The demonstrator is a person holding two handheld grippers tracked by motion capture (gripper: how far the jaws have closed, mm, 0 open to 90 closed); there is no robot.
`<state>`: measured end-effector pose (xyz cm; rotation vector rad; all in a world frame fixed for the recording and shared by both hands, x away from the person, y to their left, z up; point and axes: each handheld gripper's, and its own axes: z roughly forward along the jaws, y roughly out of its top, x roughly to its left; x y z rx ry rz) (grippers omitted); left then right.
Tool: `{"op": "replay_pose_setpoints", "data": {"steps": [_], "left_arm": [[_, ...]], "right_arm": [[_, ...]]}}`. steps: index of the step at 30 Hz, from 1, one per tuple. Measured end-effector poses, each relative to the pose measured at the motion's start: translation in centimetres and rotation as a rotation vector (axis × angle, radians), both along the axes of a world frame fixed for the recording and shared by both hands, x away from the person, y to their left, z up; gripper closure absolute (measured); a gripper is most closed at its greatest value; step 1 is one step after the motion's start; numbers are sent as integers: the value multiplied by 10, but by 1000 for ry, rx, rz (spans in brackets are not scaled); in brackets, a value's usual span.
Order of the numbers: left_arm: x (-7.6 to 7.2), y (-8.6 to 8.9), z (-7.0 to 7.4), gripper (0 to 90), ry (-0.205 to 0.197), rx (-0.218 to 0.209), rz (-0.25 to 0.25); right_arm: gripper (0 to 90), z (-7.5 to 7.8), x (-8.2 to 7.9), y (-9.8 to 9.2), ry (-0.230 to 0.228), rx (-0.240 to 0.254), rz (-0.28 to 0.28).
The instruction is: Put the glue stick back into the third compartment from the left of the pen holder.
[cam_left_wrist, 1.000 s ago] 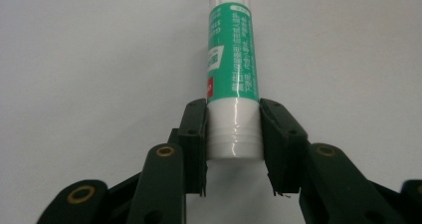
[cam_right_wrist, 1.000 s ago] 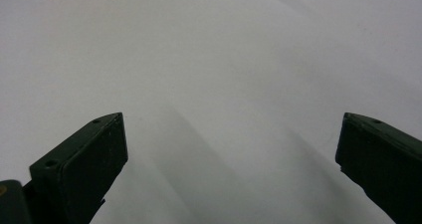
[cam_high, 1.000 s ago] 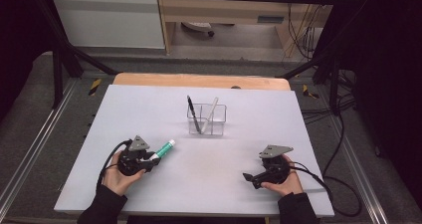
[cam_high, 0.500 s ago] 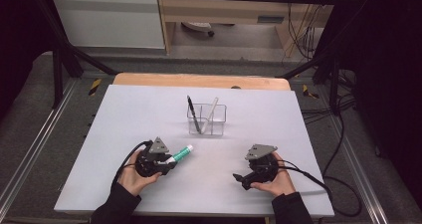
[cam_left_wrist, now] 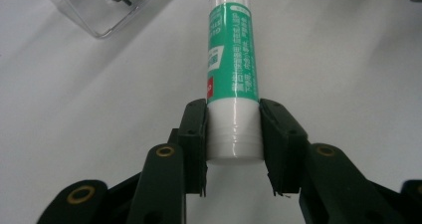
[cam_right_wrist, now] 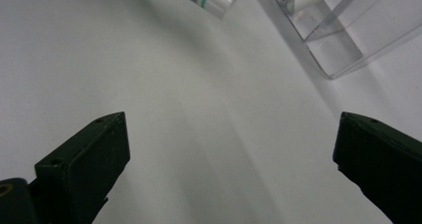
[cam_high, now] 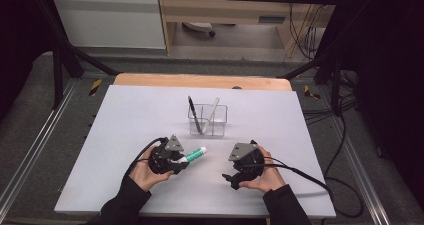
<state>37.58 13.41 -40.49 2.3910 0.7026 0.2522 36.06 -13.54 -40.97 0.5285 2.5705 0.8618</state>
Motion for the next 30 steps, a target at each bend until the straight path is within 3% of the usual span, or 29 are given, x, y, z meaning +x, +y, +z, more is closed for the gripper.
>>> {"op": "replay_pose_setpoints", "data": {"steps": [6,19,25,30], "left_arm": [[3,-15,5,645,2,6,-28],[7,-40,12,645,13,28,-85],[7,-49,12,645,23,42,-106],[6,-56,13,645,19,54,-124]], "right_arm": [[28,9,-2,15,-38,-55,56],[68,20,-7,26,-123,-161,153],[118,20,-10,30,-161,-195,203],[231,18,-12,31,-235,-239,301]]}}
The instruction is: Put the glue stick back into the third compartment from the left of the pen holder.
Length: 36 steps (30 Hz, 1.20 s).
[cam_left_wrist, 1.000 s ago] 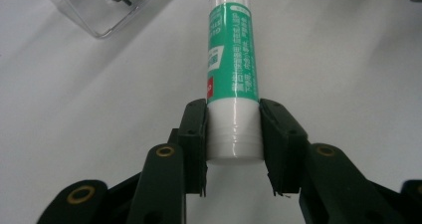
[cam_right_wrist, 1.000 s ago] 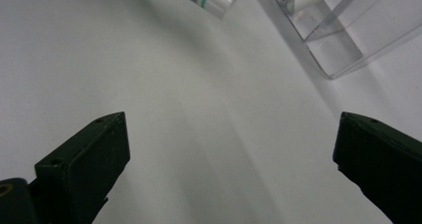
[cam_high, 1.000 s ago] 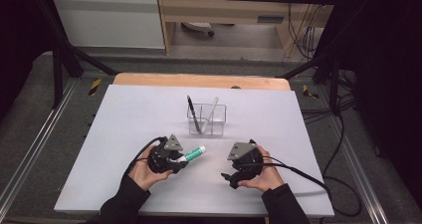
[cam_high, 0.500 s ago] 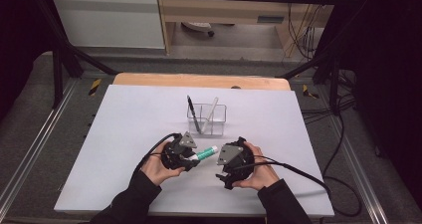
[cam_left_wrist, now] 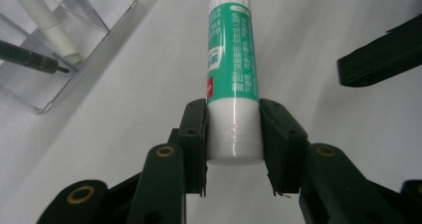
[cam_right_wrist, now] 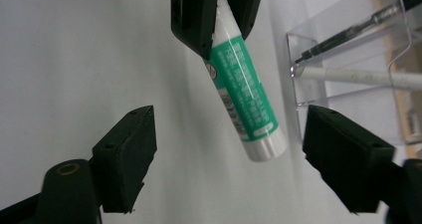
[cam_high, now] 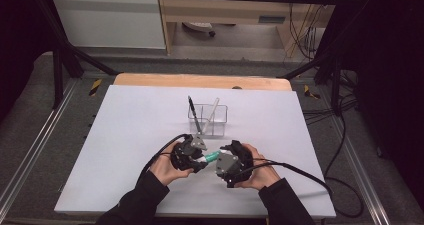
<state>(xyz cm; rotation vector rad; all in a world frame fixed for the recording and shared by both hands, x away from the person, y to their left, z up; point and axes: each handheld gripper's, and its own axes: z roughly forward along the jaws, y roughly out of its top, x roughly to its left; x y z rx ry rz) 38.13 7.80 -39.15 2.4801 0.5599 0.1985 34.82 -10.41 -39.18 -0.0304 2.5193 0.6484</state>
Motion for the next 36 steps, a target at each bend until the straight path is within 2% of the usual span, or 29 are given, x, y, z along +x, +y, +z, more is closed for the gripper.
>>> {"op": "replay_pose_setpoints", "data": {"steps": [2,6,23,36], "left_arm": [[-1,-3,1,645,-1,4,-7],[-2,-8,3,645,-5,3,-19],[-5,-27,6,645,11,-9,-57],[-8,-33,8,645,22,-9,-68]], "right_arm": [[269,-1,-1,1,-27,-21,29],[343,-1,-1,1,-53,-38,78],[554,-6,-1,-1,-163,-156,193],[656,-7,-3,-3,-182,-195,262]]}}
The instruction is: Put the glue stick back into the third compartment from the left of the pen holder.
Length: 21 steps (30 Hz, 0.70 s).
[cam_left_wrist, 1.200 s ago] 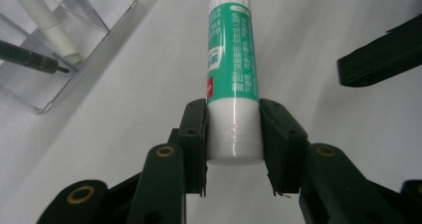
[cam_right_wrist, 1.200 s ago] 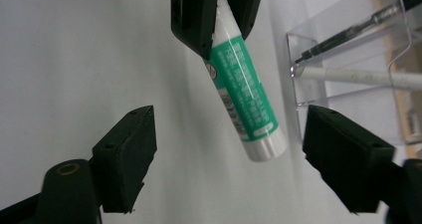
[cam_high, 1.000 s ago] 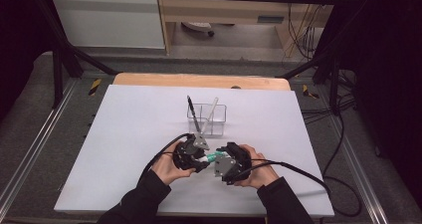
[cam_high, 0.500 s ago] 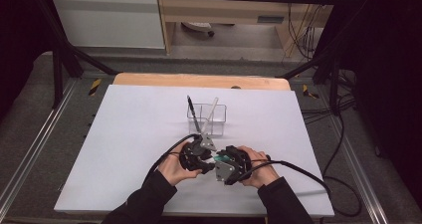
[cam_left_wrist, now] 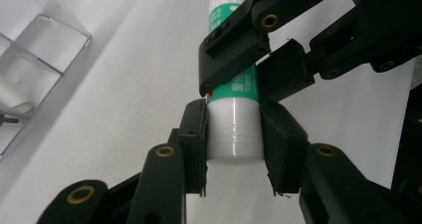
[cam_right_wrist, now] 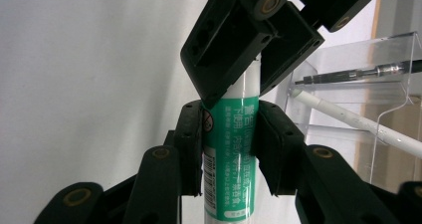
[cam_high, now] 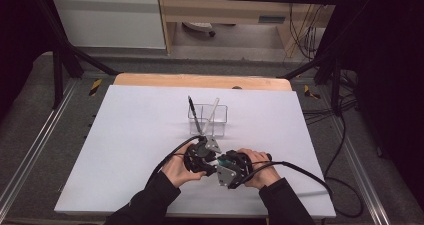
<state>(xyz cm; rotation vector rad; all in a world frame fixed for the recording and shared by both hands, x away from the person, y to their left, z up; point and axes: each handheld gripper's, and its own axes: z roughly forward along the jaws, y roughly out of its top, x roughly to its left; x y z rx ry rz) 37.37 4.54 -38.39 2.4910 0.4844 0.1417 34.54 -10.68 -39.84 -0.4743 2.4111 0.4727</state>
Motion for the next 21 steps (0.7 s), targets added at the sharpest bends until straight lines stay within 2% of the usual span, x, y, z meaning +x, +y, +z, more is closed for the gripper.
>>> {"op": "replay_pose_setpoints", "data": {"steps": [5,9,11,13,17,21], "left_arm": [[0,2,0,642,-7,-10,-9],[-1,6,-1,638,-35,-46,-22],[-1,11,0,592,-66,-56,-14],[-1,18,1,541,-71,-78,-9],[-2,33,-1,458,-96,-85,3],[-2,53,-6,341,-117,-102,33]], "right_arm": [[660,1,-1,-1,4,-1,-3],[661,2,0,-1,14,10,-13],[661,3,2,-1,16,10,-28],[661,3,4,-3,25,11,-44],[661,4,10,-8,36,27,-94],[661,6,16,-14,51,66,-146]]}}
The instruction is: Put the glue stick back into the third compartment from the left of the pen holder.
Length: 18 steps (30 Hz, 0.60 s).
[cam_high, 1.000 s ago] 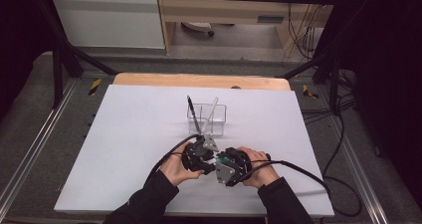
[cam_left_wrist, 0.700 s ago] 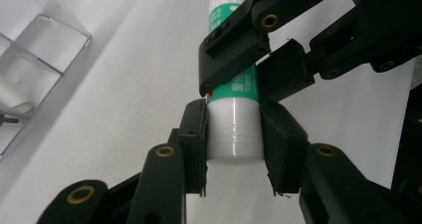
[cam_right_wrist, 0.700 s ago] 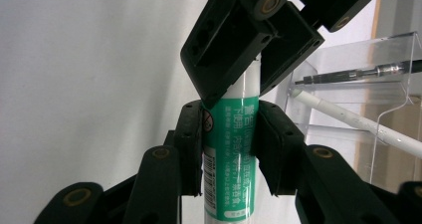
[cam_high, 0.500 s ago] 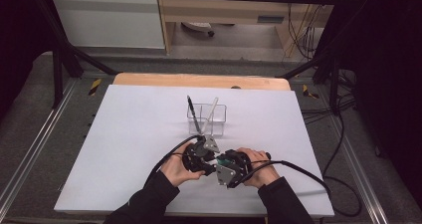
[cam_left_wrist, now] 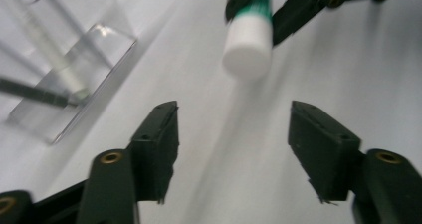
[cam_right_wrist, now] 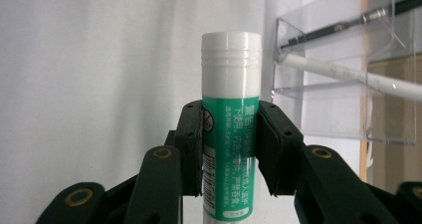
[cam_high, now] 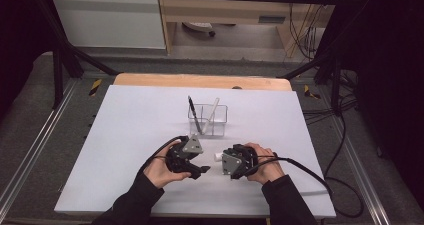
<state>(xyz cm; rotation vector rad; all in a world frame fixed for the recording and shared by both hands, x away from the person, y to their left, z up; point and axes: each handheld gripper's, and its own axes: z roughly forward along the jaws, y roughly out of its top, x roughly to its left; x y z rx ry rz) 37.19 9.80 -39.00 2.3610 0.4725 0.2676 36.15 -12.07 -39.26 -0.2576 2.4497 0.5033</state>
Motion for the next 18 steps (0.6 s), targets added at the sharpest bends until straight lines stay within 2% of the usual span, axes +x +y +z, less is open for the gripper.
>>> {"op": "replay_pose_setpoints", "data": {"steps": [4,8,12,18], "left_arm": [[0,22,-8,276,0,-12,47],[-1,41,-15,221,-13,-28,86],[-3,57,-21,170,-21,-42,122],[-5,79,-32,115,-26,-41,183]], "right_arm": [[661,1,5,-4,32,43,-45],[660,3,10,-9,47,97,-89],[661,5,13,-13,62,132,-123],[660,9,18,-18,85,201,-182]]}}
